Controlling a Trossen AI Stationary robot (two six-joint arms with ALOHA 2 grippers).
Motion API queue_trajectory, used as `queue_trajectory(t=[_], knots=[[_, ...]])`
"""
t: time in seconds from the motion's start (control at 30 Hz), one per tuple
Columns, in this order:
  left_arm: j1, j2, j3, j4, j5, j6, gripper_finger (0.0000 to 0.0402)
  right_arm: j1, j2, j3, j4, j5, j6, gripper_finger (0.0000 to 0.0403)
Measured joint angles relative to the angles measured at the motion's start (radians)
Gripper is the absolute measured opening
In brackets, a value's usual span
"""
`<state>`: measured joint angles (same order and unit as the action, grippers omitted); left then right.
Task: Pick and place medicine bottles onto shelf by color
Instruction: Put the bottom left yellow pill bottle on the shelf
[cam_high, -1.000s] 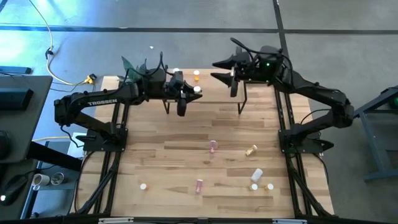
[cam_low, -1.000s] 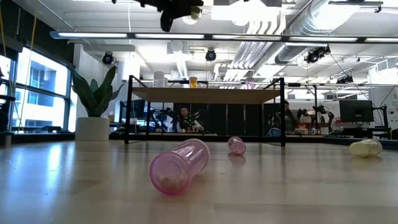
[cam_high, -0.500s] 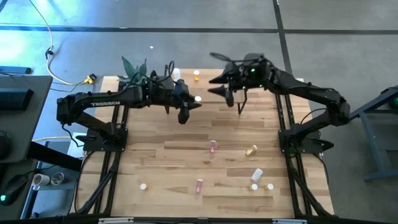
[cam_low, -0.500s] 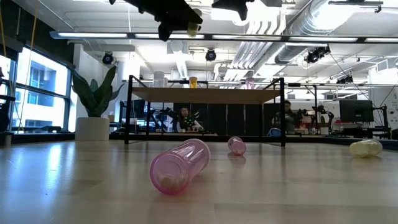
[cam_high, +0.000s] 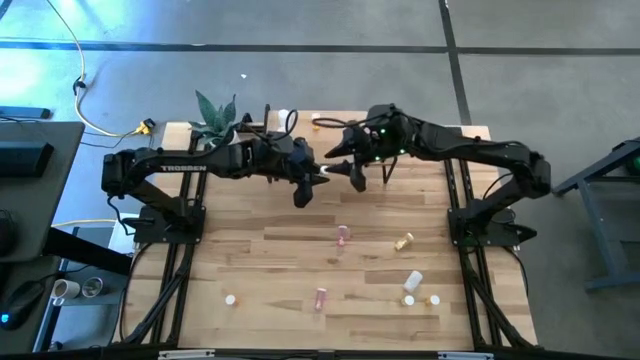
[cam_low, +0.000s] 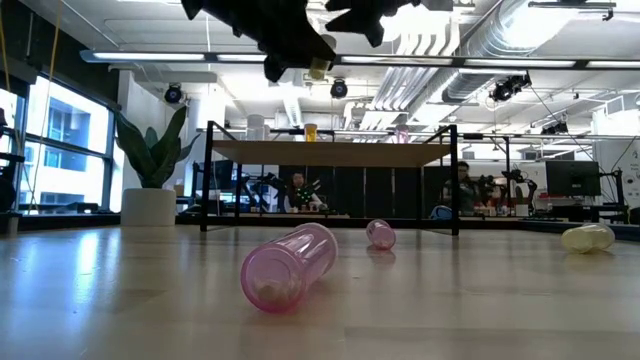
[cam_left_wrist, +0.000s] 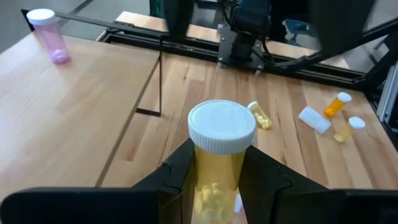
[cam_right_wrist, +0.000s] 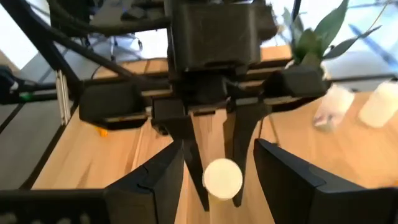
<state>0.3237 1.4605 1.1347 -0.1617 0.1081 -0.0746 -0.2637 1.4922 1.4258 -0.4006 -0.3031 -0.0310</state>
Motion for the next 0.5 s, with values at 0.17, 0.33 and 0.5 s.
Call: queue_trajectory(t=[0.17, 0.33, 0.5], knots=[[-0.010, -0.001, 0.000, 0.002, 0.000, 0.000, 0.0086, 0.003, 0.028, 0.000, -0.029, 0.000, 0.004, 0.0186], [-0.018, -0.001, 0.000, 0.002, -0.002, 0.000, 0.0086, 0.009, 0.046, 0.000, -0.041, 0.008, 0.004, 0.0186], [-0.026, -0.001, 0.000, 0.001, -0.023, 0.000, 0.0086, 0.013, 0.066, 0.000, -0.036, 0.006, 0.013, 0.0186]])
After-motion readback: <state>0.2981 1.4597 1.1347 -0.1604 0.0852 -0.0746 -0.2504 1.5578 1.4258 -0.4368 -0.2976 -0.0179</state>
